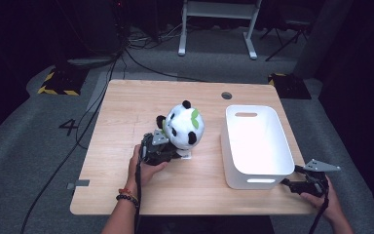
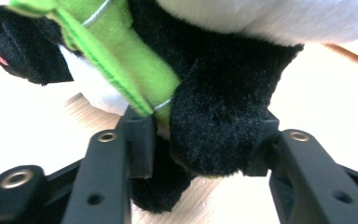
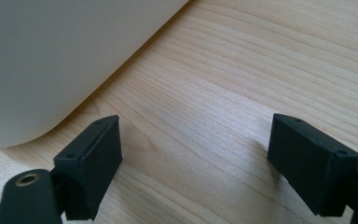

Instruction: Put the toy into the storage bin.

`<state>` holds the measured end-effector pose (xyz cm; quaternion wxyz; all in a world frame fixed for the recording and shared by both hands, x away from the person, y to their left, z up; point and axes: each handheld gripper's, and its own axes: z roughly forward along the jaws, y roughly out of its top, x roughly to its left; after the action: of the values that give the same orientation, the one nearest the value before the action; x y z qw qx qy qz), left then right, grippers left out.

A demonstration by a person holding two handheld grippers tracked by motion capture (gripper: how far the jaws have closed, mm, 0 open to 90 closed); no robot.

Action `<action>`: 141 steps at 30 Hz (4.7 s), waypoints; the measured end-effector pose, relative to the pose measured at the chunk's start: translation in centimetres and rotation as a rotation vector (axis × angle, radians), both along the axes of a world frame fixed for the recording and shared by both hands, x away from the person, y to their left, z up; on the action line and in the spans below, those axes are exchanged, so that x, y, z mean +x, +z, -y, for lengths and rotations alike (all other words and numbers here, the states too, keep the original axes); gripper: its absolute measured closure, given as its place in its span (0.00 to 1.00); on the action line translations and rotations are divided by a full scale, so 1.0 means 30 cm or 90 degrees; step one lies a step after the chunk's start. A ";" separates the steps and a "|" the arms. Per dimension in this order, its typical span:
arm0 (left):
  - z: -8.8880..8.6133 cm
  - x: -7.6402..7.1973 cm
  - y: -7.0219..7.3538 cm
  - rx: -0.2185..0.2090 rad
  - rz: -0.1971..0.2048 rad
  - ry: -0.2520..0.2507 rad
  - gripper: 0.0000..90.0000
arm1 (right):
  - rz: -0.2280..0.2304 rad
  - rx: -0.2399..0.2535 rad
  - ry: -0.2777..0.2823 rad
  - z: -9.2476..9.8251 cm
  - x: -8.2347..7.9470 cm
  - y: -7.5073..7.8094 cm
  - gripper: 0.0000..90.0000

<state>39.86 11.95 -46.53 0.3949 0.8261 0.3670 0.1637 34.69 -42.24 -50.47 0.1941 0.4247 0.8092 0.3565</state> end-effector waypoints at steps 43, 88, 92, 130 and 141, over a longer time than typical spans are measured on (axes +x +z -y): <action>-0.001 -0.076 0.095 -0.106 0.110 -0.018 0.70 | -0.001 0.000 0.004 0.003 -0.001 0.000 0.20; 0.196 -0.038 0.350 -0.111 0.208 -0.103 0.70 | -0.001 -0.001 0.003 0.002 -0.002 0.000 0.20; 0.207 -0.030 0.364 -0.115 0.212 -0.103 0.70 | -0.001 -0.001 0.003 0.002 -0.002 0.000 0.20; 0.411 -0.033 0.428 -0.145 0.243 -0.191 0.70 | -0.002 0.001 0.000 0.001 -0.004 0.000 0.20; 0.490 -0.041 0.391 -0.139 0.228 -0.225 0.69 | -0.002 -0.002 0.000 0.002 -0.004 0.000 0.20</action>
<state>38.62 -2.74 -34.80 0.5628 0.7878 0.1571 0.1949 34.58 -42.32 -50.46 0.1934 0.4248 0.8101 0.3548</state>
